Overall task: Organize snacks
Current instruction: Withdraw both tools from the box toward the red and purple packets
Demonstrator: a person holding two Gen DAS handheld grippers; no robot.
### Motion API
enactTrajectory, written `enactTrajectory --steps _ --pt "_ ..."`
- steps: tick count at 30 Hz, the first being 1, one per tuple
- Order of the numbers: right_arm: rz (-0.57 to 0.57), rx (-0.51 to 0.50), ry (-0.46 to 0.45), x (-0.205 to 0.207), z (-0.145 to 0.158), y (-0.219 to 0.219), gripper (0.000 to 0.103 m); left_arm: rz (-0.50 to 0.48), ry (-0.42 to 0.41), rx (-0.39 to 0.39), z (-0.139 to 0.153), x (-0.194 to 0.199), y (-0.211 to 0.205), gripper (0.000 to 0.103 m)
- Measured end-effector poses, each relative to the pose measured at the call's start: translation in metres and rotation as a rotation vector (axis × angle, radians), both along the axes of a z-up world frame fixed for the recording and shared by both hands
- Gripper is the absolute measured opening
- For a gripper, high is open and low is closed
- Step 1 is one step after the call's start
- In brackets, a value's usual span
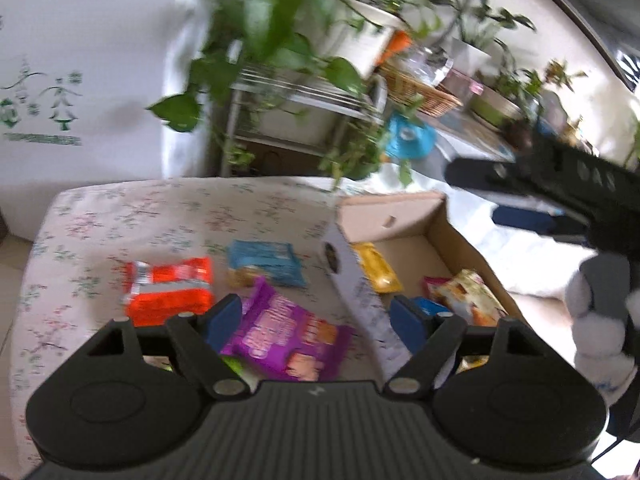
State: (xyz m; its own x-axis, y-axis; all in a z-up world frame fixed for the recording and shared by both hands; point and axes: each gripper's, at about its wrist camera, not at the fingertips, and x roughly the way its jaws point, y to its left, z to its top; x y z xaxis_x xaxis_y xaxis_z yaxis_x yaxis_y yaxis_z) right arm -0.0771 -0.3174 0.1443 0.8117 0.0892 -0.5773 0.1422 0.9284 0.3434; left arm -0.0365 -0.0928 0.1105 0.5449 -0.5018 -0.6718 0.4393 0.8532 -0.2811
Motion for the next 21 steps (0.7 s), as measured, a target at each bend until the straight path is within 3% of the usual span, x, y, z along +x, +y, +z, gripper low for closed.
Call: enactTrajectory --steps 7,13,21 --pt "0.015 0.021 0.037 0.009 -0.008 0.017 0.101 0.101 0.018 0.007 -0.004 0.025 0.043 0.087" --pt "0.113 -0.003 0.052 0.019 -0.015 0.041 0.101 0.165 0.061 0.038 -0.017 0.049 0.065 0.087" --pt "0.237 -0.082 0.109 0.031 -0.035 0.07 0.101 0.15 0.116 0.077 -0.043 0.081 0.068 0.087"
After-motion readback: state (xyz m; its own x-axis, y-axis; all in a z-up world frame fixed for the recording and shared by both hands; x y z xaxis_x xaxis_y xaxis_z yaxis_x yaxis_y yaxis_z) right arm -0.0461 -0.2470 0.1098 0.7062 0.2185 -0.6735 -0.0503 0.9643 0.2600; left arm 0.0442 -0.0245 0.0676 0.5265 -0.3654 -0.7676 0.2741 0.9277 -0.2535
